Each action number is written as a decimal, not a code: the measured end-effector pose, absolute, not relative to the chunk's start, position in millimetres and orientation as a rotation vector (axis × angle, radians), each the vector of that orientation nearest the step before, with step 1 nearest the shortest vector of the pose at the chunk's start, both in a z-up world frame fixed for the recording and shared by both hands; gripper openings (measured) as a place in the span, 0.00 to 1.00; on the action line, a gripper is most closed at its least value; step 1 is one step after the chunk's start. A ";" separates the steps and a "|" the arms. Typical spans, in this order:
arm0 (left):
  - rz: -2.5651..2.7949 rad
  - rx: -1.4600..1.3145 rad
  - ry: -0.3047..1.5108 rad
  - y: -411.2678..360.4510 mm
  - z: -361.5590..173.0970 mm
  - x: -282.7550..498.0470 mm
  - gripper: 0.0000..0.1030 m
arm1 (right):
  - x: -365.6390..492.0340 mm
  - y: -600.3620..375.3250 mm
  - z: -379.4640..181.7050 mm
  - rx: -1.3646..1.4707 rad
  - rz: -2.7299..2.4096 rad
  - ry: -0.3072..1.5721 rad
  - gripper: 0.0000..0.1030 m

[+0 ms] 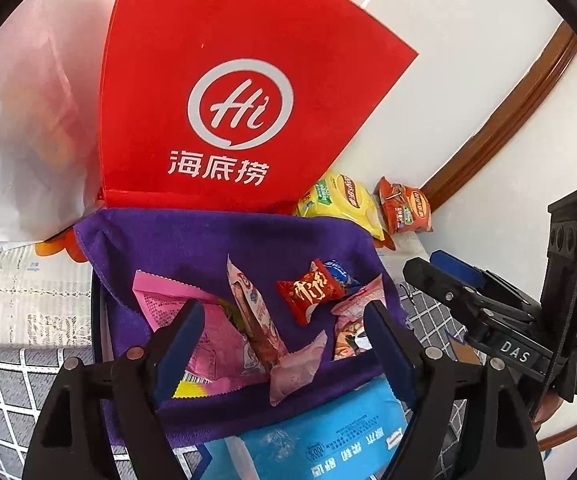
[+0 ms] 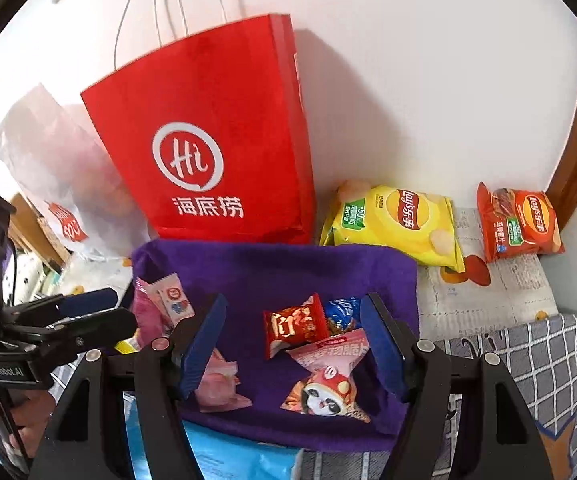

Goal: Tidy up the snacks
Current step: 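Open the right tool and left tool, releasing both packets onto the towel, then move both tools back toward the remaining snacks beside the blue tissue pack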

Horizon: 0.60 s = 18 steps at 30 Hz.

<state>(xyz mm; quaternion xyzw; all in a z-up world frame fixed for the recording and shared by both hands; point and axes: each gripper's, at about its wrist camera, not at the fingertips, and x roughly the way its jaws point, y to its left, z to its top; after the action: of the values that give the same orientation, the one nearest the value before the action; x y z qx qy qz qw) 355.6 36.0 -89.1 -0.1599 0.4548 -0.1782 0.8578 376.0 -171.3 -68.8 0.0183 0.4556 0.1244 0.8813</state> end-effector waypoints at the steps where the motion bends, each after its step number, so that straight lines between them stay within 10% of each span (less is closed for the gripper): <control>1: -0.368 -0.331 0.954 36.4 -86.2 353.8 0.78 | 373.9 -170.4 -65.4 0.037 0.261 0.944 0.68; 18: -0.373 -0.279 0.906 27.4 -33.1 304.4 0.78 | 268.7 -176.5 -29.4 0.005 0.257 0.944 0.67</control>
<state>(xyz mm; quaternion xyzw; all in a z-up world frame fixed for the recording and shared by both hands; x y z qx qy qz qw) 304.4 27.4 -33.1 -0.1336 0.4337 -0.1788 0.8730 268.7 -176.5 -29.4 0.0026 0.4533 0.1237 0.8828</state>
